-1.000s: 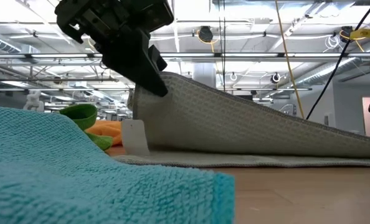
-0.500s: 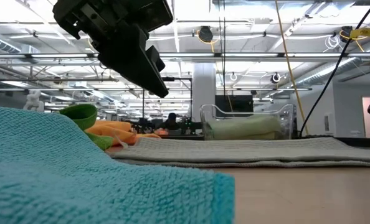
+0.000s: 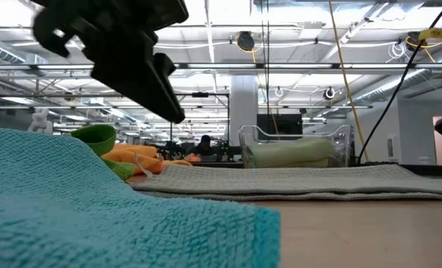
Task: Fold microfiber towels
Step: Fold the gray microfiber towel
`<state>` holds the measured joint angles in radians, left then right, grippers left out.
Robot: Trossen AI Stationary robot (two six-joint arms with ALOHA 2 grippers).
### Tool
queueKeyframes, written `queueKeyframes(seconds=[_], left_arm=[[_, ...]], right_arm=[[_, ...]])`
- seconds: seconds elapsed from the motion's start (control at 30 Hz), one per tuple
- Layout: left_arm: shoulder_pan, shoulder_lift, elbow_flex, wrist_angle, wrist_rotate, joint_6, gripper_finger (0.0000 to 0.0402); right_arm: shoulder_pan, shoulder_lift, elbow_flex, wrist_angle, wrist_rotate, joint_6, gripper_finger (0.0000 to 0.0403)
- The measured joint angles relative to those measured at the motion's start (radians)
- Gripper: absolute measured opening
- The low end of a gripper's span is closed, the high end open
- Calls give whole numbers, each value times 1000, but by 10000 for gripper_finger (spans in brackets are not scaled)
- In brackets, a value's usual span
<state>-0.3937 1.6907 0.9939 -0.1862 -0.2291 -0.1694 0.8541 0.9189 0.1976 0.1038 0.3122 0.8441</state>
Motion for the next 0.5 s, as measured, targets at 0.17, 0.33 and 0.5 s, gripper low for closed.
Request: queueKeyframes(seconds=[0.17, 0.33, 0.5], left_arm=[[47, -4, 0, -15, -56, 40, 110], [185, -4, 0, -16, -12, 90, 111], [295, -4, 0, -20, 121, 109, 111]], right_arm=[[-18, -37, 27, -27, 56, -11, 18], [-65, -49, 59, -44, 53, -59, 18], [-64, -41, 58, -110, -87, 41, 18]])
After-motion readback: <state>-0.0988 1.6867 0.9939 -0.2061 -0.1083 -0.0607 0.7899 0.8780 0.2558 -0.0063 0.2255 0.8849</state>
